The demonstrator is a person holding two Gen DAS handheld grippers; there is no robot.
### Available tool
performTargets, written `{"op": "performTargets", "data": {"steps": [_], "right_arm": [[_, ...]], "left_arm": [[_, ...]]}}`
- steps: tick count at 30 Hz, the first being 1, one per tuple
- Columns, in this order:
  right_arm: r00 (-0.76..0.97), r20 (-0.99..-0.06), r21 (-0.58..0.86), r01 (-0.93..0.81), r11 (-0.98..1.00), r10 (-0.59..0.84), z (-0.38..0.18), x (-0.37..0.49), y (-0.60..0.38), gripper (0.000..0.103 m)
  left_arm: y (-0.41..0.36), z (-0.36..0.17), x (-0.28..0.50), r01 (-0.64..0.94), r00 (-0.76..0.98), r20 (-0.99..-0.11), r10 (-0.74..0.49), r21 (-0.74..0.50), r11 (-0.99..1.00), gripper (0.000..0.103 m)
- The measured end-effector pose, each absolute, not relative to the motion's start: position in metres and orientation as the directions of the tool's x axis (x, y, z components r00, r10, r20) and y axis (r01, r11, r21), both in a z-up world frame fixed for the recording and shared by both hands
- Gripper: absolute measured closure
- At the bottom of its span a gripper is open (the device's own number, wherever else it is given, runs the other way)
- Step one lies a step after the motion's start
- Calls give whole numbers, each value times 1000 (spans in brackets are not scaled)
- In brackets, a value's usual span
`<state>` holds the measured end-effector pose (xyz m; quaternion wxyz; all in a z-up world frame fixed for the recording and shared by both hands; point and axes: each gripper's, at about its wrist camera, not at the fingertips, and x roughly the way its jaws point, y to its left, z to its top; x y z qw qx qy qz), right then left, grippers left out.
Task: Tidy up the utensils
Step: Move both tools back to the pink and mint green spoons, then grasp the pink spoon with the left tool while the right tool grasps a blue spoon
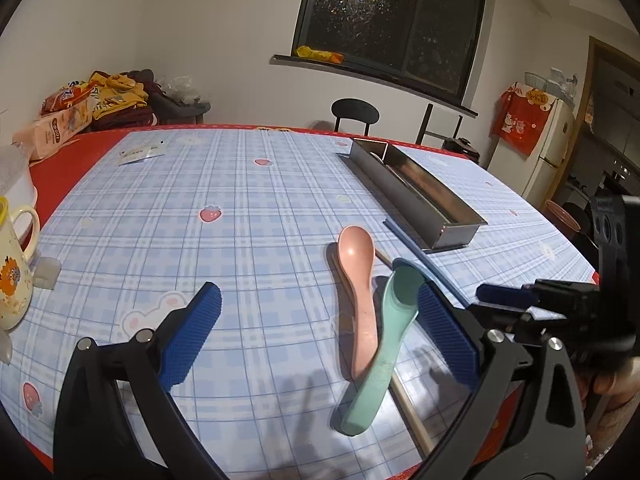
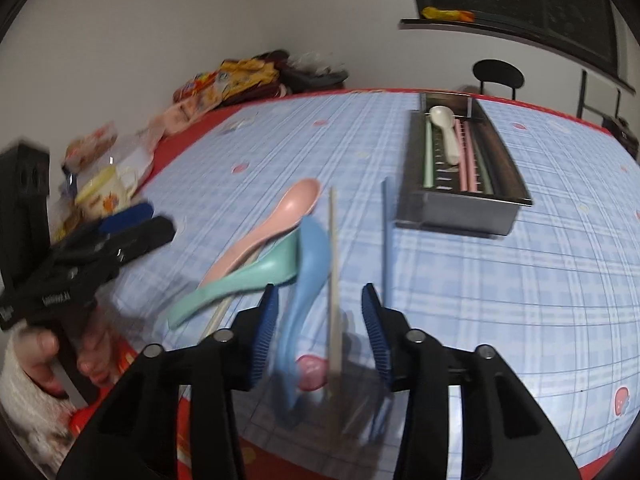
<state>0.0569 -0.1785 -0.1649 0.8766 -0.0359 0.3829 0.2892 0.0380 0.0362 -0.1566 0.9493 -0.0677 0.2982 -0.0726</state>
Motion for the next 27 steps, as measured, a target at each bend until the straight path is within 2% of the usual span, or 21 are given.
{"op": "performTargets", "data": {"steps": [5,15,23,27], "right_arm": [[552,-711,83,-549,832,436,-170,49,-164,77],[567,-730,-22,-577,817,381,-173,44,-146,82],[547,-738,27,-562,827,395,-175,51,-152,91],[516,-732,113,-553,825,446,-176,58,-163,93]], "left_arm": [[43,-157,41,97,804,-559,-203,-213,972,6],[43,-159,43,100,795,-569,-213,-223,970,6],[42,-160,43,97,789,-576,-212,-223,970,6],[40,-160,44,103,785,-582,-215,-219,970,7]]}}
